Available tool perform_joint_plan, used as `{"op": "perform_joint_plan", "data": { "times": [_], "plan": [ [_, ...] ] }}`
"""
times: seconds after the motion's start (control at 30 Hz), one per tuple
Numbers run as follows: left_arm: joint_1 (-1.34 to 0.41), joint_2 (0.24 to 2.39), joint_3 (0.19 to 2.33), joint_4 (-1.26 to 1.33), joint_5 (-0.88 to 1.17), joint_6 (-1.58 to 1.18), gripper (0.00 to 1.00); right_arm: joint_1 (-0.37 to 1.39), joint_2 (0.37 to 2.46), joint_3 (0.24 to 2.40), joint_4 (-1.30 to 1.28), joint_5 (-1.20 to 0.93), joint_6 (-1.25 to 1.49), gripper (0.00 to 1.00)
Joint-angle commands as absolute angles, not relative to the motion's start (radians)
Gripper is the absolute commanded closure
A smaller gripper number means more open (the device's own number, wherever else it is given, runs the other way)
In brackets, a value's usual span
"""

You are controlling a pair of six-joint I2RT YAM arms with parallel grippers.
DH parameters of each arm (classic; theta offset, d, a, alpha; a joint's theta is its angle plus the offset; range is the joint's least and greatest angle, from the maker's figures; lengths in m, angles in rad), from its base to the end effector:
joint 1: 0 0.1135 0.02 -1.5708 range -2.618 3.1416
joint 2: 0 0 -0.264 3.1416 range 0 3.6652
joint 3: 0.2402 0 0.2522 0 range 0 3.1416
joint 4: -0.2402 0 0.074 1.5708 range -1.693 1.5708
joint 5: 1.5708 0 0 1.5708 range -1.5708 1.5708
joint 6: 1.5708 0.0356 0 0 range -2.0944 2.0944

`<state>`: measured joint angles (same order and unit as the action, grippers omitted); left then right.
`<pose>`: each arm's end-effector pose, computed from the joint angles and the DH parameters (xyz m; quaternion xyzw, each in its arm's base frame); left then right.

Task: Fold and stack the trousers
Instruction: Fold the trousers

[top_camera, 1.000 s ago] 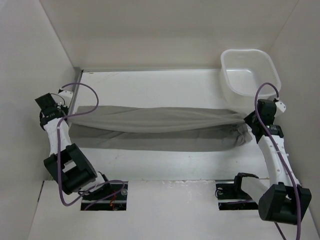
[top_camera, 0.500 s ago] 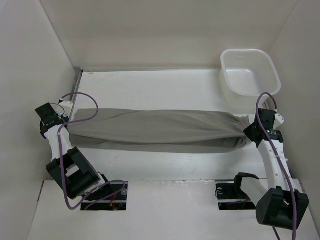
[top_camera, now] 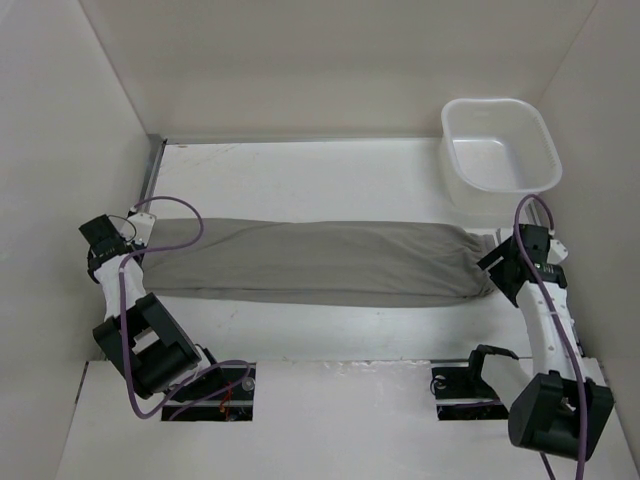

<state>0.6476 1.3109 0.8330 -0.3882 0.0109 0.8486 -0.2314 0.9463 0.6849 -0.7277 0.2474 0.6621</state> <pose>0.2142 0.1615 0.2258 0.0960 0.9336 0.2310 0.2564 0.1707 -0.0492 0.2317 0.4426 0.8421 -0.0547 0.3033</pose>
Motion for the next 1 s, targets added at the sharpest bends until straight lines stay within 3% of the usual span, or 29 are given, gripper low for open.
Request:
{"op": "perform_joint_plan", "data": {
  "times": [0.0, 0.3, 0.43, 0.67, 0.83, 0.9, 0.97],
  "plan": [
    [0.651, 1.299, 0.822, -0.36, 0.026, 0.864, 0.93, -0.248, 0.985, 0.696, -0.724, 0.218, 0.698, 0.12],
    [0.65, 1.304, 0.827, -0.354, 0.02, 0.858, 0.92, -0.254, 1.238, 0.732, -0.652, 0.287, 0.652, 0.11],
    [0.66, 1.312, 0.819, -0.354, 0.015, 0.856, 0.92, -0.251, 1.298, 0.756, -0.609, 0.295, 0.643, 0.19],
    [0.697, 1.322, 0.819, -0.365, 0.02, 0.864, 0.92, -0.257, 1.312, 0.723, -0.54, 0.295, 0.62, 0.66],
    [0.691, 1.319, 0.815, -0.374, 0.026, 0.877, 0.9, -0.255, 1.296, 0.701, -0.508, 0.296, 0.614, 0.94],
    [0.665, 1.321, 0.805, -0.385, 0.041, 0.899, 0.82, -0.262, 1.281, 0.698, -0.503, 0.299, 0.611, 1.0],
    [0.633, 1.334, 0.795, -0.371, 0.043, 0.904, 0.72, -0.266, 1.258, 0.699, -0.502, 0.305, 0.595, 1.0]
  ]
}}
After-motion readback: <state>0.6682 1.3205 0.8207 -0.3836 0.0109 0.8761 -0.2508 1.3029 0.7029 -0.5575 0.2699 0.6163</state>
